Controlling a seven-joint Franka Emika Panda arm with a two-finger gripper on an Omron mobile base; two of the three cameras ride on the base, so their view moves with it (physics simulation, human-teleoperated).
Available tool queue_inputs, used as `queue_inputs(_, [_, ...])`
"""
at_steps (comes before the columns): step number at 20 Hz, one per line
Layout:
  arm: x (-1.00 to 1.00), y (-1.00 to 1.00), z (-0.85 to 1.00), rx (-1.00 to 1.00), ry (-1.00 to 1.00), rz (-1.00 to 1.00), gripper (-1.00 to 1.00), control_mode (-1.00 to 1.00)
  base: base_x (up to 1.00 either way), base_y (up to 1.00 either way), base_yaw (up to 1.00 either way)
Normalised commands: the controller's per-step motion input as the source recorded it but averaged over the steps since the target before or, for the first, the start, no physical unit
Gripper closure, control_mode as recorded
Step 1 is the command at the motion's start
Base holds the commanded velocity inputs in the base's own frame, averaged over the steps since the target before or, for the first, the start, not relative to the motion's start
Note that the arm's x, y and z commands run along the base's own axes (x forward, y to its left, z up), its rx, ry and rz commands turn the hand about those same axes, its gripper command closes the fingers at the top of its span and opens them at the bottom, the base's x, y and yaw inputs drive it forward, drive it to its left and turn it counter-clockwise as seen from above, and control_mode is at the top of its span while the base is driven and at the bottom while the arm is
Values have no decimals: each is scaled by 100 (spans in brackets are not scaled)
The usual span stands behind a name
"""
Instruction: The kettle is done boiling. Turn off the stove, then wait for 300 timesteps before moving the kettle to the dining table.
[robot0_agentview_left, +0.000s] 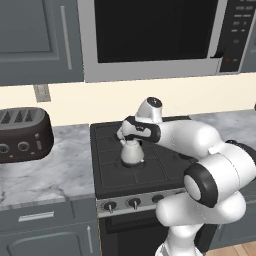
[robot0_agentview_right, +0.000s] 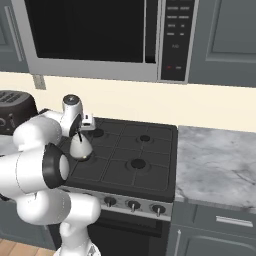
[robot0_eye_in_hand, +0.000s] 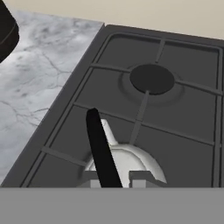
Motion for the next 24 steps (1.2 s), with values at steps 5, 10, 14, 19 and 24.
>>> queue_inputs(5, [-5, 0, 7, 0, -4, 0, 100, -100, 0, 0, 0])
queue_inputs(10, [-17, 0, 27, 0, -9, 0, 100, -100, 0, 0, 0])
queue_inputs(14, [-19, 0, 33, -1, -8, 0, 100, -100, 0, 0, 0])
queue_inputs(19, [-18, 0, 35, -2, -4, 0, 100, -100, 0, 0, 0])
queue_inputs(24, [-17, 0, 30, -3, 0, -1, 100, -100, 0, 0, 0])
